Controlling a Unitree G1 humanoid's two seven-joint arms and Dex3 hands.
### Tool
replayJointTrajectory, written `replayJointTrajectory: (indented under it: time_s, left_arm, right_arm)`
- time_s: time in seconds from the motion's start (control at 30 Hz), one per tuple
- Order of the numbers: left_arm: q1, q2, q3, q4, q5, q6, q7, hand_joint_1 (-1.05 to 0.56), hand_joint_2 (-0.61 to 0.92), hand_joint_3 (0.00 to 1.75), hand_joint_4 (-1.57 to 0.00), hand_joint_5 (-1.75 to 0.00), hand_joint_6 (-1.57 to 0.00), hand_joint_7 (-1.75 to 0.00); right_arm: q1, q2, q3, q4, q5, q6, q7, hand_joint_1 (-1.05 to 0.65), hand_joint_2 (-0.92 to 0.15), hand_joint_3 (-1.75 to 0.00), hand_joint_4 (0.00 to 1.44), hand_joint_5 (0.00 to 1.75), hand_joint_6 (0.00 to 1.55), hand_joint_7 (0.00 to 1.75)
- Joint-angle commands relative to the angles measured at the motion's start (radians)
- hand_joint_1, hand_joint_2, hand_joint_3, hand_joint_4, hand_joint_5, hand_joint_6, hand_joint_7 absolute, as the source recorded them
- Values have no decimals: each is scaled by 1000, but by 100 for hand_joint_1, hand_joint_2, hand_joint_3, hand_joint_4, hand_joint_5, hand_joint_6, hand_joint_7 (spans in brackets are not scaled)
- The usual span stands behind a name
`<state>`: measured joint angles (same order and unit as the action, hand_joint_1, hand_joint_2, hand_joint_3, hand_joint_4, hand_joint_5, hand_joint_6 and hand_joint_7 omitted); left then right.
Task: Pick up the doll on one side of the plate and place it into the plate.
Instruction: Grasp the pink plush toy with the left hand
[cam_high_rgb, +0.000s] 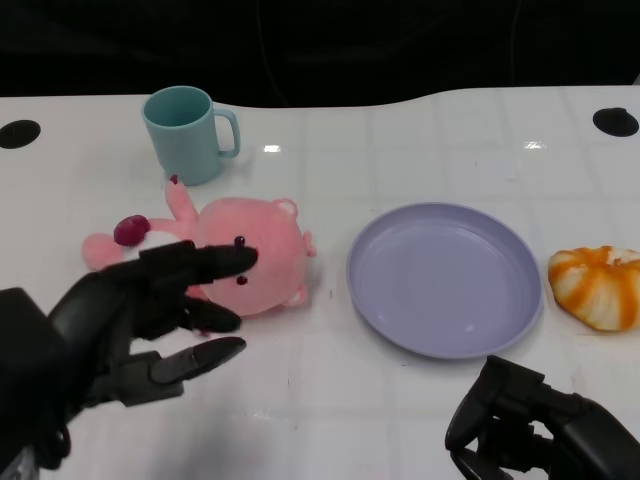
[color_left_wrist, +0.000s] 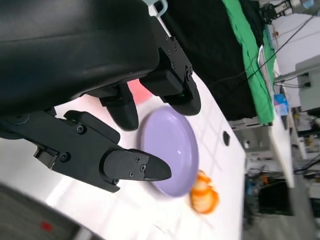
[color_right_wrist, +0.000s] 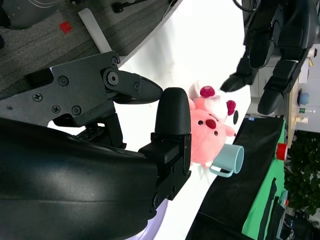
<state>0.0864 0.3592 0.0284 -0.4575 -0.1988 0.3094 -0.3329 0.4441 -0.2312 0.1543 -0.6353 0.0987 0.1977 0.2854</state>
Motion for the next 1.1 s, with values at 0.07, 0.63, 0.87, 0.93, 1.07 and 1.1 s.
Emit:
replayJointTrajectory:
  time_s: [0.07,0.63,0.87,0.93,1.07,1.1]
  left_arm:
    - [-61,71,-14,35,103,-66,-24,-41,91,7,-12,-86,-41,-5]
    - [-319,235,-258,166,769,-51,-20,-57,90,0,-2,-45,-21,0]
    - [-421,202,-356,329,960,-50,-18,-65,90,0,0,-39,-18,0]
    - [-451,187,-375,375,992,-38,-27,-67,91,0,0,-36,-18,0]
    - [-500,158,-404,465,1022,-35,-37,-66,91,0,0,-31,-16,0]
    - [-512,151,-411,494,1025,-38,-35,-66,91,0,0,-31,-16,0]
  right_arm:
    - [1,-2,-7,7,8,-2,-1,-23,-86,-61,65,175,46,163]
    - [7,-6,-14,10,11,-8,2,-21,-86,-62,64,175,45,163]
    - [14,-11,-18,9,13,-16,5,-22,-86,-63,64,175,45,163]
    - [16,-13,-19,6,12,-16,6,-22,-86,-63,64,175,45,163]
    - [23,-16,-23,3,15,-15,8,-21,-86,-63,64,175,45,163]
    - [25,-16,-24,3,17,-17,9,-21,-86,-63,64,175,45,163]
